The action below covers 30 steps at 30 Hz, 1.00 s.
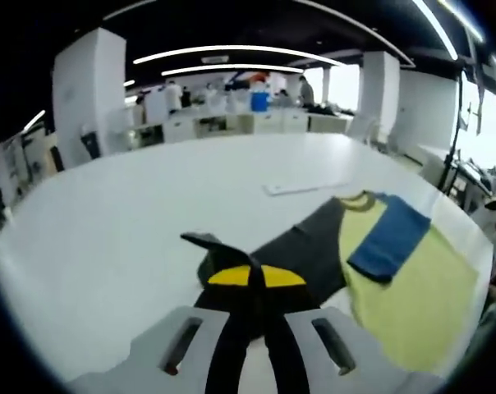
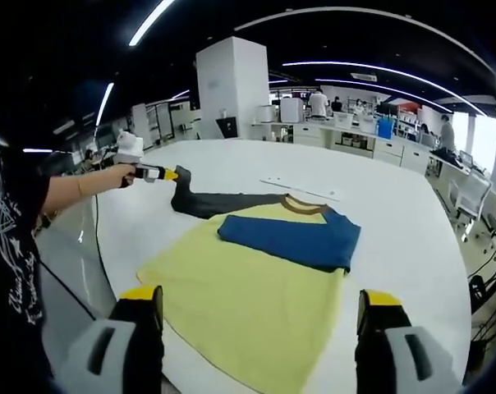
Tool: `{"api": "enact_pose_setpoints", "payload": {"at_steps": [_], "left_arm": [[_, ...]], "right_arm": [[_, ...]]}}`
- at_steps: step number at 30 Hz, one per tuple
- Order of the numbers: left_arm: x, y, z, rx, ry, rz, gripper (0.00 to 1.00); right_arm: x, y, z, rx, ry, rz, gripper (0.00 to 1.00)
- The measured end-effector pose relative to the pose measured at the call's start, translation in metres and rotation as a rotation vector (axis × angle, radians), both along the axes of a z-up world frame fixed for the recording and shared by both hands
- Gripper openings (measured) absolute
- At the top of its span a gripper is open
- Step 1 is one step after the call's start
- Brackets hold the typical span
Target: Fold the garment on the visible template until the final outline fits inside the template.
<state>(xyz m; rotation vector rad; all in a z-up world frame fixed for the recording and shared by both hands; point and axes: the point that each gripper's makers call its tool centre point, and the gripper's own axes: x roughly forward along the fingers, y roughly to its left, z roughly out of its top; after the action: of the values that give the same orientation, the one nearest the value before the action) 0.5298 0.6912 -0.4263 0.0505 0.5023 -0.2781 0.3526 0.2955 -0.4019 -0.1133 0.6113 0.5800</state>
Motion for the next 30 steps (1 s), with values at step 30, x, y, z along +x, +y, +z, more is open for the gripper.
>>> {"api": "enact_pose_setpoints", "payload": {"at_steps": [30], "left_arm": [[0.032, -0.106, 0.034, -0.095, -0.069, -0.132, 0.0]], "right_arm": [[-0.007, -0.002, -0.007, 0.003, 0.022, 0.003, 0.99]]}}
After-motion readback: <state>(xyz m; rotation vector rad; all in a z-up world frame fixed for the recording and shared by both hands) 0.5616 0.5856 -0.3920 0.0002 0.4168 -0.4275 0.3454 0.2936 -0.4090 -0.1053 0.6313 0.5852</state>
